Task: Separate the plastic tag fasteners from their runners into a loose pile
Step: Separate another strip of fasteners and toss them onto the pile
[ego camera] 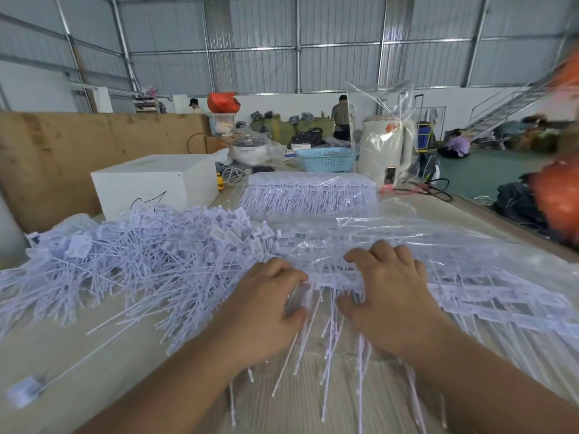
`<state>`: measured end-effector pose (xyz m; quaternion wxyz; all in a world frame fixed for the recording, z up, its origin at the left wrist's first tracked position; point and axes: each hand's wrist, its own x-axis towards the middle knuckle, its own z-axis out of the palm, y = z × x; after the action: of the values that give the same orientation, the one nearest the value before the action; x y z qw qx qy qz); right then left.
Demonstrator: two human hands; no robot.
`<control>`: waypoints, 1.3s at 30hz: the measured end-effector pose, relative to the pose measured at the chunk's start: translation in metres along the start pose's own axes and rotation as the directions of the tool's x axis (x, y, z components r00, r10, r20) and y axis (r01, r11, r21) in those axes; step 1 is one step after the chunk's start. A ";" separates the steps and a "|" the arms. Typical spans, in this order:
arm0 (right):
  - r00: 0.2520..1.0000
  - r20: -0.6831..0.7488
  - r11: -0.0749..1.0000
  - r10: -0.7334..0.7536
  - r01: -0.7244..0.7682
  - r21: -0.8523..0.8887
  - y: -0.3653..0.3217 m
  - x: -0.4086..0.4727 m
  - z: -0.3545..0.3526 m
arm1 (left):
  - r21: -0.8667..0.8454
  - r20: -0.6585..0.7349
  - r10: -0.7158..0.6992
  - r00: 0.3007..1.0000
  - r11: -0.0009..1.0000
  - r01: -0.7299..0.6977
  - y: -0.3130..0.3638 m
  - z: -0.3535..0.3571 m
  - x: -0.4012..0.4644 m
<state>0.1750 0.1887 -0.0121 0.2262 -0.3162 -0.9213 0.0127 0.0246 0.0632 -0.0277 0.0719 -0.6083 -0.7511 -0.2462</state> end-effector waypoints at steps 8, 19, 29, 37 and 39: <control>0.968 -0.247 0.985 -0.047 0.086 0.151 0.005 -0.003 -0.008 | 0.116 0.023 -0.060 0.998 0.992 0.057 -0.005 0.000 0.001; 0.980 0.009 0.901 -0.198 0.179 0.395 0.013 -0.008 -0.031 | 0.055 -0.167 -0.087 0.982 0.994 0.097 -0.002 -0.004 0.002; 0.973 0.219 0.942 -0.072 -0.006 0.336 0.014 -0.005 -0.026 | -0.018 -0.203 0.086 0.975 0.996 -0.091 0.019 -0.010 0.002; 0.974 0.050 0.794 -0.221 0.150 0.589 0.016 -0.007 -0.028 | -0.006 -0.037 0.027 0.999 1.000 -0.027 0.016 0.001 -0.003; 0.970 0.044 0.789 -0.237 0.166 0.592 0.016 -0.008 -0.026 | -0.006 -0.028 0.014 1.000 1.000 -0.014 0.014 0.001 -0.002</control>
<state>0.2004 0.1938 0.0054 0.2583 -0.1300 -0.9126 0.2891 0.0381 0.0642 -0.0254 0.0822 -0.6102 -0.7451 -0.2563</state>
